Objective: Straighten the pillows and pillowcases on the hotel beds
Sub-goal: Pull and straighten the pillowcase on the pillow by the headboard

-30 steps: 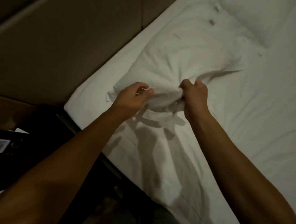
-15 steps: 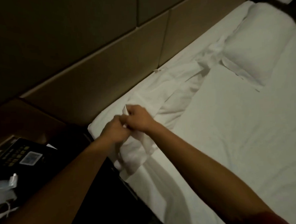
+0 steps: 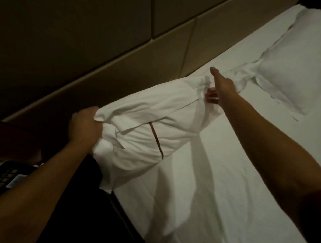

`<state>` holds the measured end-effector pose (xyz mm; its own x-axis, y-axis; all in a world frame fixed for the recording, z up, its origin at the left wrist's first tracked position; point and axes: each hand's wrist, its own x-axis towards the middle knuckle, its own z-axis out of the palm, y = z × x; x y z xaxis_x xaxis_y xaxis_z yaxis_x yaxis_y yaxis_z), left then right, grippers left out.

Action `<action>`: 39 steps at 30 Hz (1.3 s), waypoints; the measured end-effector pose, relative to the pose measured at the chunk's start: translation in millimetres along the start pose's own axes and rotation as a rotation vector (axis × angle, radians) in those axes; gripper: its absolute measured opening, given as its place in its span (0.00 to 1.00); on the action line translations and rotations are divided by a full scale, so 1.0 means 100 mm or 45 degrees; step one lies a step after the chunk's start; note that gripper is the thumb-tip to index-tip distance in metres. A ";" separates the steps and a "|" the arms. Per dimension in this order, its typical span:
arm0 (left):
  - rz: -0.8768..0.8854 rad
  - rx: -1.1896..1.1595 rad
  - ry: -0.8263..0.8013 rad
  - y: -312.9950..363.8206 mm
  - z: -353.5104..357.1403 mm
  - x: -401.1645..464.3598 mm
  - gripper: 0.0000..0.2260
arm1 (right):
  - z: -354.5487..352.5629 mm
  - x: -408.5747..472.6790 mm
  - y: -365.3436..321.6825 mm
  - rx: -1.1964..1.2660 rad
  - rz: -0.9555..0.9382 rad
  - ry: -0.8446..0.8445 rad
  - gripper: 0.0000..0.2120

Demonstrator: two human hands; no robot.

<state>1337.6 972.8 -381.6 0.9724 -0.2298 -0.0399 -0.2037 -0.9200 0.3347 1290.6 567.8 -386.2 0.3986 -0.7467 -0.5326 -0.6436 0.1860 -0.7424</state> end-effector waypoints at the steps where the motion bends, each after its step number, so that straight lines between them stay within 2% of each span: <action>1: 0.027 0.016 0.058 0.03 -0.03 0.05 0.06 | 0.00 0.10 -0.02 -0.063 0.029 -0.033 0.39; 3: 0.059 -0.033 0.160 0.04 -0.06 0.05 0.08 | 0.06 0.24 0.04 -0.121 0.117 -0.120 0.40; 5: 0.242 -0.116 0.212 0.08 -0.03 -0.10 0.09 | 0.14 0.32 0.17 -0.063 0.227 -0.164 0.39; 6: 0.380 -0.151 0.226 0.13 0.01 -0.19 0.06 | 0.16 0.36 0.24 -0.010 0.255 -0.162 0.37; 7: 0.486 -0.207 0.187 0.20 0.08 -0.29 0.03 | 0.18 0.40 0.29 0.035 0.258 -0.148 0.35; 8: 0.483 -0.284 0.094 0.27 0.15 -0.38 0.06 | 0.19 0.43 0.33 0.060 0.249 -0.132 0.33; 9: 0.359 -0.385 -0.062 0.38 0.21 -0.44 0.14 | 0.19 0.45 0.35 0.072 0.239 -0.121 0.33; 11: -0.252 -0.694 -0.419 0.53 0.33 -0.41 0.28 | 0.15 0.51 0.38 0.079 0.271 -0.145 0.33; 13: -0.869 -1.143 -0.526 0.47 0.41 -0.16 0.38 | 0.00 0.61 0.39 0.106 0.308 -0.101 0.33; 14: -1.053 -1.370 -0.509 0.37 0.42 0.00 0.41 | -0.09 0.69 0.39 0.131 0.327 -0.032 0.32; 16: -1.287 -1.674 -0.456 0.15 0.42 0.27 0.46 | -0.27 0.86 0.42 0.178 0.348 0.087 0.31; 17: -1.350 -1.697 -0.471 0.04 0.46 0.31 0.44 | -0.33 0.91 0.46 0.168 0.347 0.105 0.29; 20: -1.365 -1.489 -0.602 -0.11 0.60 0.18 0.29 | -0.31 0.93 0.58 0.113 0.283 0.048 0.20; 22: -1.347 -1.515 -0.427 -0.18 0.55 0.12 0.20 | -0.25 0.88 0.49 0.244 0.150 0.083 0.19; 25: -1.172 -1.631 0.182 -0.31 0.19 0.21 0.10 | -0.13 0.76 -0.03 0.705 -0.182 0.114 0.12; 27: -1.114 -1.704 0.520 -0.40 -0.12 0.16 0.06 | -0.05 0.67 -0.34 0.842 -0.309 0.127 0.09; 28: -1.104 -1.735 0.610 -0.47 -0.22 0.10 0.05 | 0.02 0.63 -0.41 0.833 -0.338 0.120 0.08; 30: -1.127 -1.718 0.619 -0.63 -0.31 -0.06 0.04 | 0.23 0.54 -0.40 0.593 -0.297 0.037 0.07; 32: -1.244 -1.616 0.526 -0.81 -0.28 -0.16 0.07 | 0.45 0.49 -0.31 0.318 -0.189 -0.079 0.09; 35: -1.365 -1.521 0.472 -1.00 -0.11 -0.24 0.10 | 0.64 0.56 -0.17 0.222 0.063 -0.179 0.16; 37: -1.369 -1.505 0.508 -1.03 -0.01 -0.27 0.09 | 0.59 0.58 -0.05 0.211 0.123 -0.120 0.24; 39: -1.335 -1.509 0.545 -1.04 0.02 -0.25 0.08 | 0.39 0.61 0.07 0.109 0.014 0.071 0.31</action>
<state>1334.4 1073.5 -417.4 0.6211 0.5862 -0.5203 0.5257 0.1808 0.8313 1336.3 548.6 -439.8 0.3532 -0.7783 -0.5191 -0.5883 0.2466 -0.7701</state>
